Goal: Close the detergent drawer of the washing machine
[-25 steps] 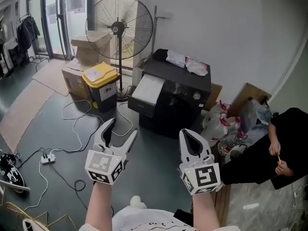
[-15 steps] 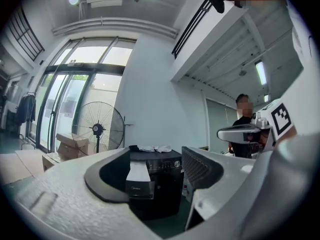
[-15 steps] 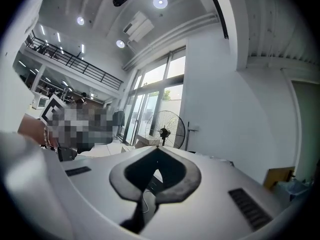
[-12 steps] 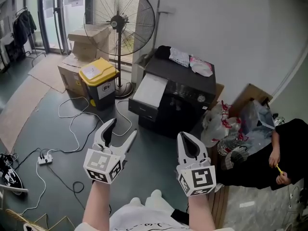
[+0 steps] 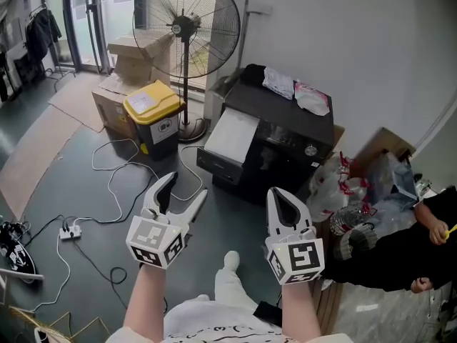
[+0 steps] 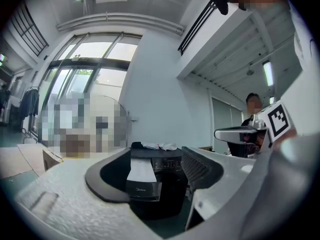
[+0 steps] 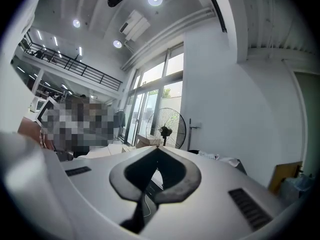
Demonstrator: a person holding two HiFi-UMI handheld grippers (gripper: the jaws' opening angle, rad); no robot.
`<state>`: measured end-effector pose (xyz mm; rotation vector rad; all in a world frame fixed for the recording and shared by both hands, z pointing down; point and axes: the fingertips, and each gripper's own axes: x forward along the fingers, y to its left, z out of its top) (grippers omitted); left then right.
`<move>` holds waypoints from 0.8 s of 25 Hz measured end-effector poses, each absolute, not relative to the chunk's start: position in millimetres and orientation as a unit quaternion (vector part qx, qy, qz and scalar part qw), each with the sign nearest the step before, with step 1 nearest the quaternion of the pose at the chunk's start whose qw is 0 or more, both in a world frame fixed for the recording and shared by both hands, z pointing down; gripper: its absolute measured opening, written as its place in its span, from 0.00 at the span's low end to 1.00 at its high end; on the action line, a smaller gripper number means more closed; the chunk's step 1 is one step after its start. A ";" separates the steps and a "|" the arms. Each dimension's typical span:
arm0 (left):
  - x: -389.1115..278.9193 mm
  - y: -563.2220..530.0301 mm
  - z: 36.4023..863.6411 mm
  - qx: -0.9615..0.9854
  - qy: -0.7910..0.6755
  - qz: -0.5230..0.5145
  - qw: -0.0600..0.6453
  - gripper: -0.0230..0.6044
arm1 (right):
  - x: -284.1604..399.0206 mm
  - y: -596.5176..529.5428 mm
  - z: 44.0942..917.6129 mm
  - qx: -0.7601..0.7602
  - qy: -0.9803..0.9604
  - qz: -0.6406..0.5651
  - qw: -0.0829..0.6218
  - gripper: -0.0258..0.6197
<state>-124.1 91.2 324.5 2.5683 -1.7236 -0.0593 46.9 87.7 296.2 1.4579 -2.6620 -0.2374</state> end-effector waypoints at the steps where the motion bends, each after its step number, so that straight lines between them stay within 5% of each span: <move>1: -123.3 84.5 325.2 0.829 -0.558 -0.019 0.025 0.54 | 47.0 80.4 296.7 0.476 -0.874 -0.079 0.048 0.04; 20: -113.0 -83.1 372.5 0.795 -0.596 -0.034 0.106 0.54 | 70.1 -108.7 325.3 0.435 -0.897 -0.049 0.062 0.04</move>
